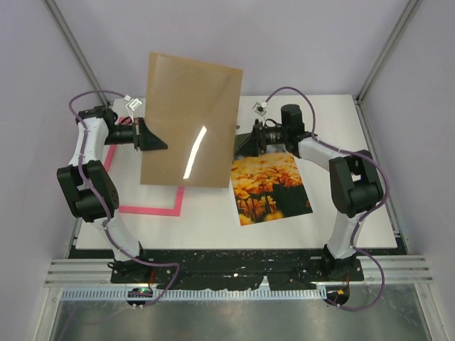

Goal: Take the photo out of the frame
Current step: Place the photo frame item at the center of the board.

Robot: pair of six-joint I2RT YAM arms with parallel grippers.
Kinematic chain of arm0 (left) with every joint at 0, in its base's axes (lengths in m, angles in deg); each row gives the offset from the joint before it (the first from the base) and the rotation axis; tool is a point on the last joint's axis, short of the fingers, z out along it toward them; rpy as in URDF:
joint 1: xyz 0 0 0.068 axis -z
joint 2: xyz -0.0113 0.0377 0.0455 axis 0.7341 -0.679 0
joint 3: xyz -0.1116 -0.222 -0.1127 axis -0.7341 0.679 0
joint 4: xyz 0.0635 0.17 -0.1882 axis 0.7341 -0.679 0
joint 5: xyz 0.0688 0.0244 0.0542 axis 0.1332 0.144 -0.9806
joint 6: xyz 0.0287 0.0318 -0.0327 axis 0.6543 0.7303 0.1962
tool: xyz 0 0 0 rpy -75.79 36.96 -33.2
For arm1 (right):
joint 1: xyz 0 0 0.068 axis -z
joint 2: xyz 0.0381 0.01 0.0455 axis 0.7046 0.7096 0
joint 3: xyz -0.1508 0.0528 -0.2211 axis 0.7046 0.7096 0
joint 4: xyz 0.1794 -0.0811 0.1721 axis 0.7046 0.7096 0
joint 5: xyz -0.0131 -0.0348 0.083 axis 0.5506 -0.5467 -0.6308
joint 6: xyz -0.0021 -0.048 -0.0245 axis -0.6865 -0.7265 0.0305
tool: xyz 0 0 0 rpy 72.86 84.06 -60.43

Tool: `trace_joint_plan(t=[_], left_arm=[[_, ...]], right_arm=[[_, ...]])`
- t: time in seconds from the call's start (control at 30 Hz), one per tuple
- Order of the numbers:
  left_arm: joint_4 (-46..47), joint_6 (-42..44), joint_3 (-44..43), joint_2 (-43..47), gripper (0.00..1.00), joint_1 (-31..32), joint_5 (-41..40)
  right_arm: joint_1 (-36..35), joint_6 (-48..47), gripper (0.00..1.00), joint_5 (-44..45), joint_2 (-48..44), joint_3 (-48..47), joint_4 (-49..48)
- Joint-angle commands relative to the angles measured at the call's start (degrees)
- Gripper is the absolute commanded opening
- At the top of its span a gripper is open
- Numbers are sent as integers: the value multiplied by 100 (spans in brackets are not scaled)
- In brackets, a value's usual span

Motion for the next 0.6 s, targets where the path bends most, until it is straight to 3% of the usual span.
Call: trace_joint_plan(t=[0.0, 0.27, 0.37, 0.57], left_arm=[[-2149, 96, 35, 249, 0, -92, 1800], [-2149, 114, 149, 222, 0, -241, 1905], [-2149, 140, 201, 231, 0, -294, 1967], [-2149, 237, 290, 152, 0, -355, 2064]], right_arm=[[-179, 156, 69, -172, 27, -205, -472], [-478, 1018, 69, -277, 1010, -1013, -1157], [-505, 1903, 68, -462, 1275, -1119, -1833], [-566, 4072, 47, -858, 1749, -1041, -4056]])
